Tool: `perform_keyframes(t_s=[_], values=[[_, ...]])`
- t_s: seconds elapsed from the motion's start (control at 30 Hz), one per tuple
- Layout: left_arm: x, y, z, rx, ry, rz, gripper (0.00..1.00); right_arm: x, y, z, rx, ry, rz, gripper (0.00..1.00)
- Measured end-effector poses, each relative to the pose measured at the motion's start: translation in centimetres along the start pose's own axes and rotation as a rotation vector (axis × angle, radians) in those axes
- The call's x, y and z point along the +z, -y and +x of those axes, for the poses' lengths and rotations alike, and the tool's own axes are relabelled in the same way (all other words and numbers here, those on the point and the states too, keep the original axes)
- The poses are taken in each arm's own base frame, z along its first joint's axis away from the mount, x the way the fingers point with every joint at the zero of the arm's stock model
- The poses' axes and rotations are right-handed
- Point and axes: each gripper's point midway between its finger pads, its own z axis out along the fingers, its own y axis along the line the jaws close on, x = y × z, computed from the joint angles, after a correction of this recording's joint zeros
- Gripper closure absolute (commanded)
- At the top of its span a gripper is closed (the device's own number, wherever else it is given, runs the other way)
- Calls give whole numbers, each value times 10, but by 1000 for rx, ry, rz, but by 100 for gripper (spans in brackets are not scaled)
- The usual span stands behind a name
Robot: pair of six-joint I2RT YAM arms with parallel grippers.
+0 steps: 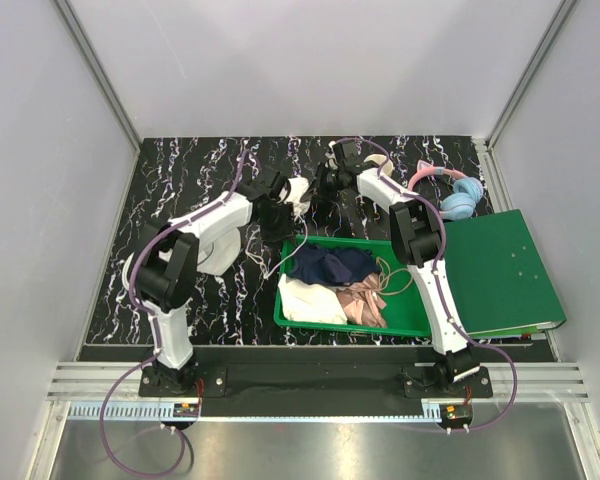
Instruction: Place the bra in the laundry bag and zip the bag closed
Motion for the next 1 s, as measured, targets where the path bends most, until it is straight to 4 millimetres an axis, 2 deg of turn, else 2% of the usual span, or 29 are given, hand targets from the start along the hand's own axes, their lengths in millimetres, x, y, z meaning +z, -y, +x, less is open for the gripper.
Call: perform_keyframes(t_s=[0.03, 0.1, 0.3, 0.37, 0.47, 0.6, 0.8, 0.9, 1.0], values=[[-1, 2, 1, 9, 0, 3, 26, 0, 0, 0, 1, 0, 0, 86], [-8, 3, 1, 12, 10, 7, 23, -1, 2, 0, 3, 0, 2, 86], [-55, -5, -23, -19, 114, 34, 35, -3, 5, 0, 10, -1, 7, 86], [-69, -16, -36, -54, 155, 34, 35, -4, 5, 0, 11, 0, 7, 86], [-77, -38, -51, -106, 184, 15, 34, -4, 6, -1, 11, 1, 6, 86], [-62, -65, -59, -133, 158, -36, 33, -5, 5, -1, 11, -1, 3, 86], [-16, -82, -57, -125, 59, -84, 32, -5, 5, -1, 12, -3, -2, 86], [-2, -90, -52, -127, 27, -108, 32, -6, 5, -1, 13, -6, -6, 86], [3, -96, -51, -121, 18, -131, 33, -6, 4, -1, 13, -7, -7, 87]])
